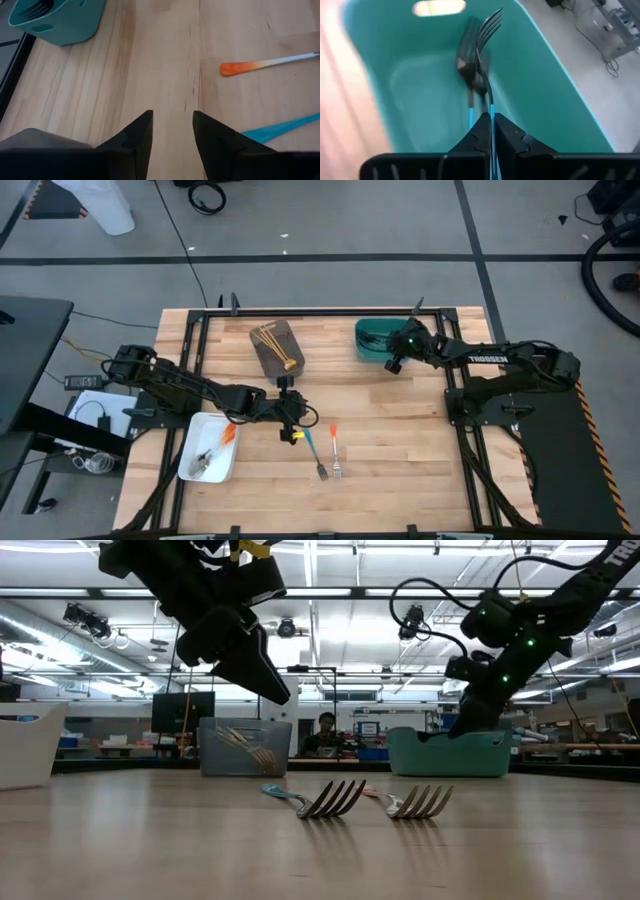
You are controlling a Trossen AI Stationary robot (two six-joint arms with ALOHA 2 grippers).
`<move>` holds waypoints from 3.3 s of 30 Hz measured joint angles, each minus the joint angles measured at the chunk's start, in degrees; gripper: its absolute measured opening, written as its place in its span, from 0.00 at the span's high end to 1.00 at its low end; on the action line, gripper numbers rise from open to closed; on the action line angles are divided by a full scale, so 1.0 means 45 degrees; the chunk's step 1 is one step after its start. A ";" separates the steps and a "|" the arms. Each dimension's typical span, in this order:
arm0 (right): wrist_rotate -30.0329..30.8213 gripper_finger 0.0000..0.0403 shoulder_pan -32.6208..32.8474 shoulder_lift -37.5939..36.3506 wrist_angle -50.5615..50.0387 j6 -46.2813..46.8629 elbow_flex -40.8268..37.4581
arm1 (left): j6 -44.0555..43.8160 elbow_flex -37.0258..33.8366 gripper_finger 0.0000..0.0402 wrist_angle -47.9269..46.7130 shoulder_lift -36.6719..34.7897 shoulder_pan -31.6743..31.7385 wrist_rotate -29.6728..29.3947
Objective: Sort silverware by color (type)
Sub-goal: Put the blue fork into the green bin
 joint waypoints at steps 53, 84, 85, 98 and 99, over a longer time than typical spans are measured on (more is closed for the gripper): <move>-0.1783 0.70 0.0033 0.0010 0.0498 0.1466 0.0213 | 0.0781 0.0000 0.63 0.0059 0.0005 -0.0288 0.2883; 0.1996 0.70 0.7121 0.0010 0.2508 0.3336 0.0266 | 0.2982 0.0013 0.63 0.1510 0.0286 -0.1356 0.5090; 0.1995 0.70 0.7304 0.0010 0.2568 0.3533 0.0271 | 0.2982 0.0043 0.63 0.1637 0.0410 -0.1341 0.5268; 0.3010 0.70 0.9804 0.0031 0.2747 0.6363 0.0271 | 0.2333 0.0049 0.63 0.1949 0.0889 -0.1362 0.5552; 0.3121 0.70 1.0013 0.0101 0.2881 0.6495 0.0271 | 0.2309 0.0049 0.63 0.1945 0.0889 -0.1384 0.5622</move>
